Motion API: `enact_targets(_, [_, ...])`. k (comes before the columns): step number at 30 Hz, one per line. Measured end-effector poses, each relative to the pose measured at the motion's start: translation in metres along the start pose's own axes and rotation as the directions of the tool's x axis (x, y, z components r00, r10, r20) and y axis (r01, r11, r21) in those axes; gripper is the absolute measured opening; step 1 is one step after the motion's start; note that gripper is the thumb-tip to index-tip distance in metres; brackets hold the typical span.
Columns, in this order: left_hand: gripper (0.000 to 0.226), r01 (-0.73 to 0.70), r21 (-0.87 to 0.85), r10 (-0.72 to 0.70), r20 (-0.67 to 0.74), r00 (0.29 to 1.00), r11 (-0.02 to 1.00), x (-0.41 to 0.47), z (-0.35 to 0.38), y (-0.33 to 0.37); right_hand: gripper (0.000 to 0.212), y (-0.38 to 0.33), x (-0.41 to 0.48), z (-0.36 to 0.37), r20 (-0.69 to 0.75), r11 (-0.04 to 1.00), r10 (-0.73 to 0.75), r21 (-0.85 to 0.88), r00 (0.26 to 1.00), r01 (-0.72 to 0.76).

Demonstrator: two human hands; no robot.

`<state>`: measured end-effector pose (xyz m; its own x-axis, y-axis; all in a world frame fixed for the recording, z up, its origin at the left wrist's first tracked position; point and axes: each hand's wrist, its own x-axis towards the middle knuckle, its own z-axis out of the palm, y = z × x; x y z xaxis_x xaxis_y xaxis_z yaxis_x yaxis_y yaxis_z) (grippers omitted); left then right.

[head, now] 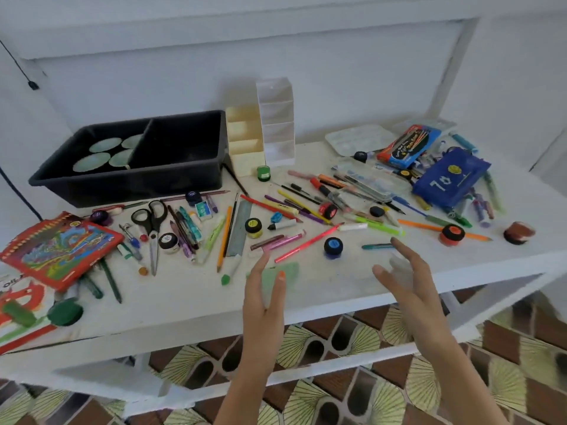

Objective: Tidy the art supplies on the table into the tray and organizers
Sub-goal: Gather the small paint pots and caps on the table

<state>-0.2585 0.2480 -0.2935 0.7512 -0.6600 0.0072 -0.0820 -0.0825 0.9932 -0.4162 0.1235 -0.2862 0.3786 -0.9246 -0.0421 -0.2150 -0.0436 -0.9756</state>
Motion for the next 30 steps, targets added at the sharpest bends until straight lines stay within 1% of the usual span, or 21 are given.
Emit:
enact_targets(3, [0.042, 0.029, -0.025, -0.027, 0.059, 0.998, 0.999, -0.002, 0.016, -0.004, 0.077, 0.010, 0.003, -0.019, 0.087, 0.990, -0.024, -0.138, 0.996, 0.036])
enact_targets(6, [0.065, 0.020, 0.029, -0.023, 0.107, 0.994, 0.999, -0.001, 0.028, -0.009, 0.084, 0.021, 0.015, -0.035, 0.150, 0.942, -0.064, -0.317, 0.987, 0.109])
enact_targets(7, [0.072, 0.013, 0.056, -0.020, 0.128, 0.992, 0.998, -0.001, 0.032, -0.011, 0.085, 0.024, 0.019, -0.040, 0.147, 0.928, -0.078, -0.350, 0.986, 0.125])
enact_targets(9, [0.079, -0.014, 0.106, -0.002, 0.153, 0.988, 0.994, -0.003, 0.040, -0.013, 0.083, 0.029, 0.026, -0.048, 0.143, 0.907, -0.108, -0.391, 0.984, 0.157])
enact_targets(13, [0.085, -0.056, 0.183, 0.037, 0.104, 0.994, 0.982, -0.001, 0.053, -0.019, 0.079, 0.038, 0.043, -0.062, 0.143, 0.851, -0.149, -0.486, 0.979, 0.200])
enact_targets(16, [0.091, -0.068, 0.222, 0.054, 0.069, 0.996, 0.973, 0.004, 0.057, -0.025, 0.069, 0.044, 0.056, -0.064, 0.134, 0.795, -0.191, -0.561, 0.973, 0.233])
enact_targets(19, [0.098, -0.075, 0.273, 0.066, 0.041, 0.997, 0.959, 0.010, 0.059, -0.031, 0.066, 0.049, 0.066, -0.064, 0.146, 0.757, -0.215, -0.600, 0.966, 0.259])
enact_targets(22, [0.099, -0.091, 0.304, 0.084, 0.037, 0.996, 0.948, 0.016, 0.062, -0.034, 0.066, 0.050, 0.072, -0.062, 0.151, 0.736, -0.251, -0.612, 0.956, 0.290])
enact_targets(26, [0.095, -0.075, 0.327, 0.082, -0.007, 0.997, 0.942, 0.021, 0.067, -0.036, 0.064, 0.056, 0.077, -0.057, 0.143, 0.709, -0.301, -0.628, 0.943, 0.322])
enact_targets(30, [0.084, -0.088, 0.335, 0.111, -0.050, 0.993, 0.938, 0.021, 0.075, -0.038, 0.066, 0.063, 0.078, -0.052, 0.105, 0.664, -0.371, -0.664, 0.923, 0.343])
